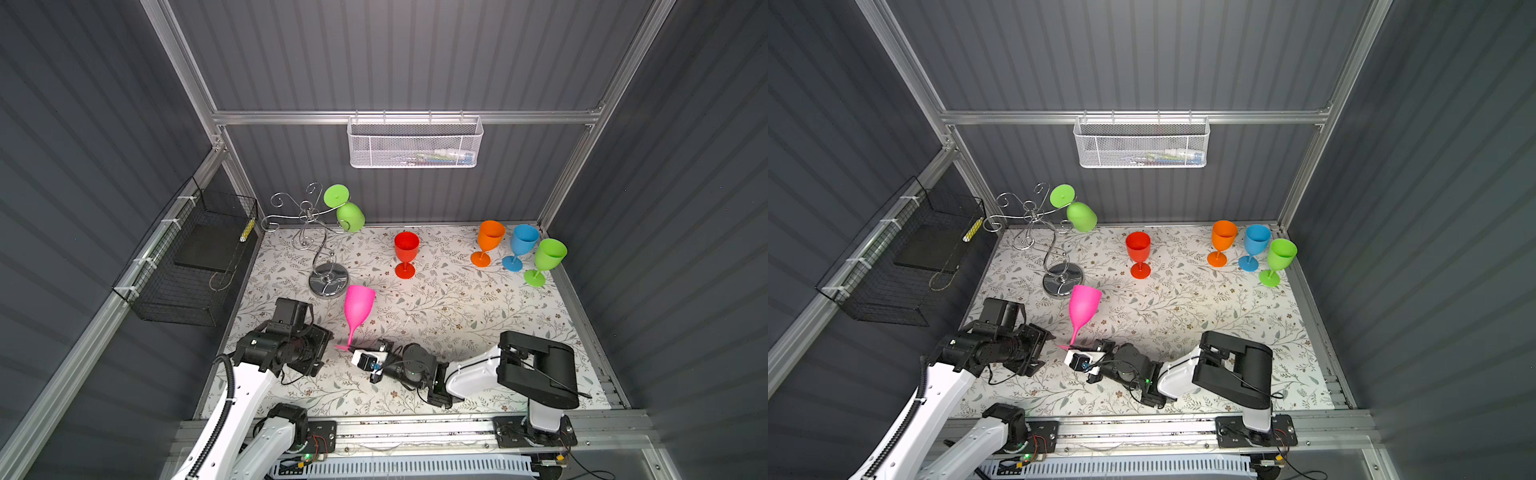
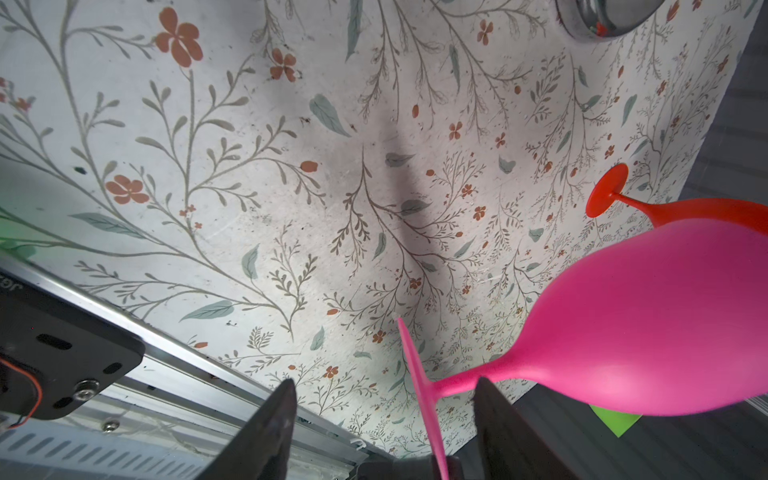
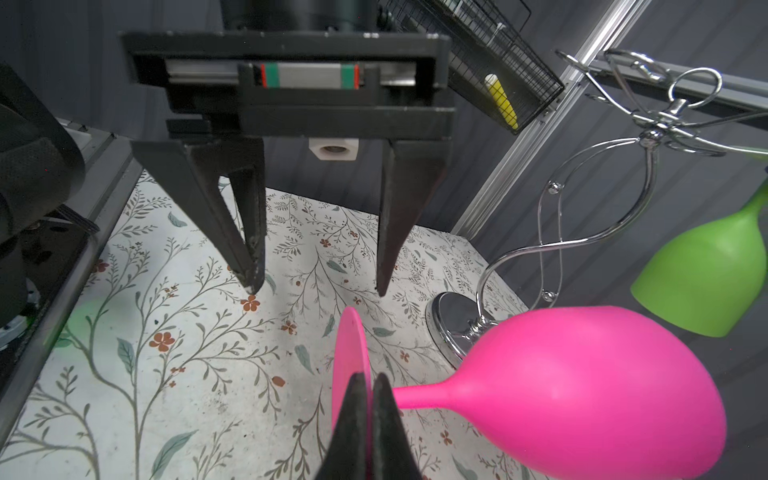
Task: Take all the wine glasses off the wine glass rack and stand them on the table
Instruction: 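Carry the pink glass toward the left gripper near the robot with the right gripper, then close the left gripper on the pink glass foot while the right holds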
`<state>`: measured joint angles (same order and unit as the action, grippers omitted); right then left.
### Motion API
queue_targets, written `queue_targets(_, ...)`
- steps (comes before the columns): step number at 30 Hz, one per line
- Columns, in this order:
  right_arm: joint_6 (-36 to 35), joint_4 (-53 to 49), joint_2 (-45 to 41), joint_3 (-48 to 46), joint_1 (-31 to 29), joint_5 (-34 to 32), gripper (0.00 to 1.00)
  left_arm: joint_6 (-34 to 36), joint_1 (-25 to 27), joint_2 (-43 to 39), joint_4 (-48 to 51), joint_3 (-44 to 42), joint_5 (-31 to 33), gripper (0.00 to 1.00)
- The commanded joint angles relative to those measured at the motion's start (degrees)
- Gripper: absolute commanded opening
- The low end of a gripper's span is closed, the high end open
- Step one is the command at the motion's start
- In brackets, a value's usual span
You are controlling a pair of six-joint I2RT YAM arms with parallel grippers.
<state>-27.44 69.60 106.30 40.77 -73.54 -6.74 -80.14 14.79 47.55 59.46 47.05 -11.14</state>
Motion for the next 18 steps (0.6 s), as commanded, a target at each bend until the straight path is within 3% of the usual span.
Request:
queue_targets(1,-0.9,4.1,0.8,1.8,-0.4,-0.9,0.0,-3.4,-0.2,0.2,-3.7,-1.4,-2.6,0.65)
queue_targets(13,-1.1,4.3,3.3,3.3,-0.6,-1.5,0.0,-7.2,-0.2,0.3,-8.0,-4.1,-4.0,0.58)
queue_targets(18,-1.3,4.1,3.6,3.9,-0.6,-1.7,0.0,-7.3,-0.2,0.7,-9.7,-5.4,-4.6,0.48)
